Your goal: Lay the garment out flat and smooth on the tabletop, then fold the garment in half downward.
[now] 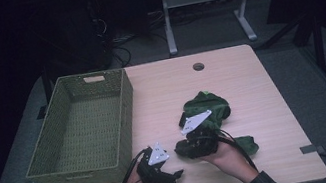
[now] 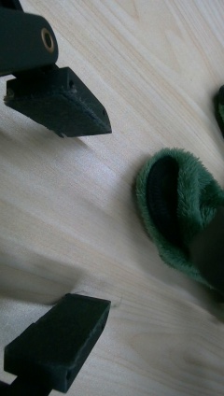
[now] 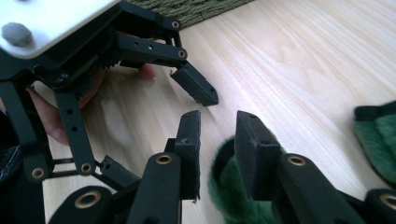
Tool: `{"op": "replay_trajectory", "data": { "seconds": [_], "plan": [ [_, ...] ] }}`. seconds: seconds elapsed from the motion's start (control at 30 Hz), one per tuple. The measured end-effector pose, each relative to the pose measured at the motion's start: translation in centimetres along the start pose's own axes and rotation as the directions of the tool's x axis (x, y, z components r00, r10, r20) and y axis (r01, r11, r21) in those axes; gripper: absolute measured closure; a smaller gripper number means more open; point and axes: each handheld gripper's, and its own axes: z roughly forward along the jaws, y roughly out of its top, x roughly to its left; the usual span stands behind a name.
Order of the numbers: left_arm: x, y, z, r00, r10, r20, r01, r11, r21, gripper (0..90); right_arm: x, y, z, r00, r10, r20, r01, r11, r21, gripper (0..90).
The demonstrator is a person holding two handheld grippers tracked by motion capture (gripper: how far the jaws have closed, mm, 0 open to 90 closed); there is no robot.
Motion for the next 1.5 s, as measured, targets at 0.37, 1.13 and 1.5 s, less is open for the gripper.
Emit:
{"op": "replay_trajectory", "data": {
  "seconds": [0.37,1.13,1.5],
  "plan": [
    [0.0,0.0,0.0,1.0000,0.003,-0.001,-0.003,1.0000,0.004,12.7,-0.2,-1.3,2.8,0.9962,-0.041,0.077,0.032,0.9925,0.118,71.1],
    [-0.1,0.0,0.0,1.0000,-0.004,-0.001,0.004,1.0000,-0.002,12.7,0.5,-1.2,1.8,0.9994,-0.028,0.019,0.027,0.9989,0.039,85.2],
    [-0.1,0.0,0.0,1.0000,-0.004,0.000,0.004,1.0000,-0.001,12.8,-0.1,-1.3,-1.1,0.9999,0.009,-0.013,-0.009,0.9993,-0.036,85.0]
  ]
}}
